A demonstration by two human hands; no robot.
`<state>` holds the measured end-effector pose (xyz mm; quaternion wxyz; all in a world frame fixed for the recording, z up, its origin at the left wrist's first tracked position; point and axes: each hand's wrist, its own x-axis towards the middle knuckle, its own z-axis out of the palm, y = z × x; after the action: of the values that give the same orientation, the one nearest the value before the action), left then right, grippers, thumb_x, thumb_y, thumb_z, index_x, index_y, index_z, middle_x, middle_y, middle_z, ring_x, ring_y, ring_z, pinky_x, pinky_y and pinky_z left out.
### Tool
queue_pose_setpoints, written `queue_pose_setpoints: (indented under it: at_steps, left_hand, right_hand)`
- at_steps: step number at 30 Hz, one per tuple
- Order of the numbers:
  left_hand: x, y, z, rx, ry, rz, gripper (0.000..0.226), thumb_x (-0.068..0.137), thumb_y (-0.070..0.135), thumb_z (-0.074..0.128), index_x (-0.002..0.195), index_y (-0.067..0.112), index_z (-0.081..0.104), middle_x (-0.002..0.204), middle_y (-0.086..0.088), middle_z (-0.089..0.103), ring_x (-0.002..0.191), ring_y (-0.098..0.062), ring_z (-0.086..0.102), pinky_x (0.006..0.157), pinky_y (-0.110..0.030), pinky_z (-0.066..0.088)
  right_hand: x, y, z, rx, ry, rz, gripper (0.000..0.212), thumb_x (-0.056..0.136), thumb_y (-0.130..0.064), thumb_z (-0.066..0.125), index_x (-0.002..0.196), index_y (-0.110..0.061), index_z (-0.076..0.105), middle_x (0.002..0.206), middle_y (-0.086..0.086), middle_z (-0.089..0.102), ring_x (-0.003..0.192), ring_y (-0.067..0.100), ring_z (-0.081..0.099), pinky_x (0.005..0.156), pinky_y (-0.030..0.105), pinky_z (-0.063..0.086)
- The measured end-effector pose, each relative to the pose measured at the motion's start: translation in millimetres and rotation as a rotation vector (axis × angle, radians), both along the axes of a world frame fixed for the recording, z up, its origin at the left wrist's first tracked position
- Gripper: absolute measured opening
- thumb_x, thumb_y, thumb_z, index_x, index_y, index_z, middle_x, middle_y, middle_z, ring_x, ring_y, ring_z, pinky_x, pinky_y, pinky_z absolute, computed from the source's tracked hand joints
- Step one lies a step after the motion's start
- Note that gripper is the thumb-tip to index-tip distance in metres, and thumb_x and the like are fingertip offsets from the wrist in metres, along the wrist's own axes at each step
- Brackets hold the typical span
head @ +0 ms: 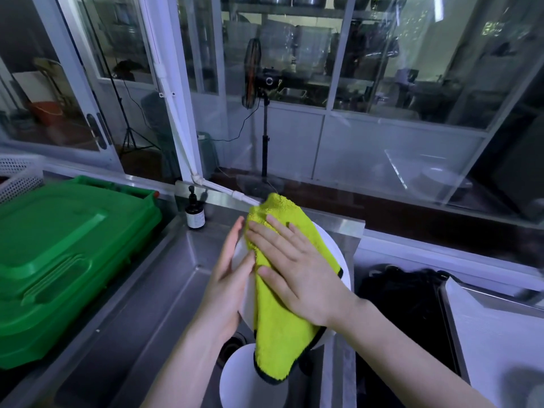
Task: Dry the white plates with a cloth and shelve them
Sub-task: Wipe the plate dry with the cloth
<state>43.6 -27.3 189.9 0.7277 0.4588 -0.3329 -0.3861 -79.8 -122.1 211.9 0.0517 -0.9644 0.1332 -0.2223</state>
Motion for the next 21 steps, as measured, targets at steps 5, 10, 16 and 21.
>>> queue_pose_setpoints:
  at_steps: [5, 10, 16, 21]
  left_hand:
    - [2.5, -1.7, -3.5, 0.03, 0.012, 0.045, 0.053, 0.102, 0.006, 0.052, 0.144, 0.039, 0.051, 0.135, 0.026, 0.061, 0.126, 0.011, 0.052, 0.094, -0.008, 0.047]
    - [20.1, -1.7, 8.4, 0.031, 0.095, 0.171, 0.042, 0.101, 0.013, 0.054, 0.122, 0.049, 0.063, 0.115, 0.023, 0.073, 0.105, -0.004, 0.07, 0.073, -0.02, 0.058]
    - [22.4, -14.3, 14.5, 0.008, 0.202, 0.313, 0.03, 0.092, 0.016, 0.058, 0.107, 0.039, 0.069, 0.099, 0.015, 0.075, 0.089, -0.007, 0.072, 0.065, -0.025, 0.059]
    - [6.5, -28.7, 11.0, 0.049, 0.163, 0.359, 0.031, 0.102, 0.012, 0.052, 0.111, 0.038, 0.066, 0.099, 0.021, 0.072, 0.102, -0.002, 0.067, 0.082, -0.018, 0.052]
  right_hand:
    - [1.1, -18.5, 5.0, 0.014, -0.013, -0.105, 0.056, 0.103, -0.047, 0.034, 0.152, -0.02, 0.031, 0.161, -0.004, 0.024, 0.15, 0.013, 0.016, 0.122, 0.04, 0.016]
    - [-21.3, -45.2, -0.3, 0.483, -0.134, -0.326, 0.06, 0.1, -0.048, 0.037, 0.155, -0.029, 0.022, 0.161, -0.019, 0.015, 0.146, -0.003, 0.015, 0.121, 0.025, 0.013]
    - [-38.5, 17.2, -43.5, 0.332, -0.257, -0.225, 0.059, 0.104, -0.037, 0.033, 0.156, -0.015, 0.016, 0.165, -0.007, 0.006, 0.152, 0.017, -0.002, 0.123, 0.035, 0.005]
    - [-12.3, 47.0, -37.3, -0.07, -0.132, -0.164, 0.055, 0.105, -0.038, 0.032, 0.153, -0.011, 0.027, 0.162, 0.002, 0.02, 0.151, 0.027, 0.013, 0.119, 0.047, 0.021]
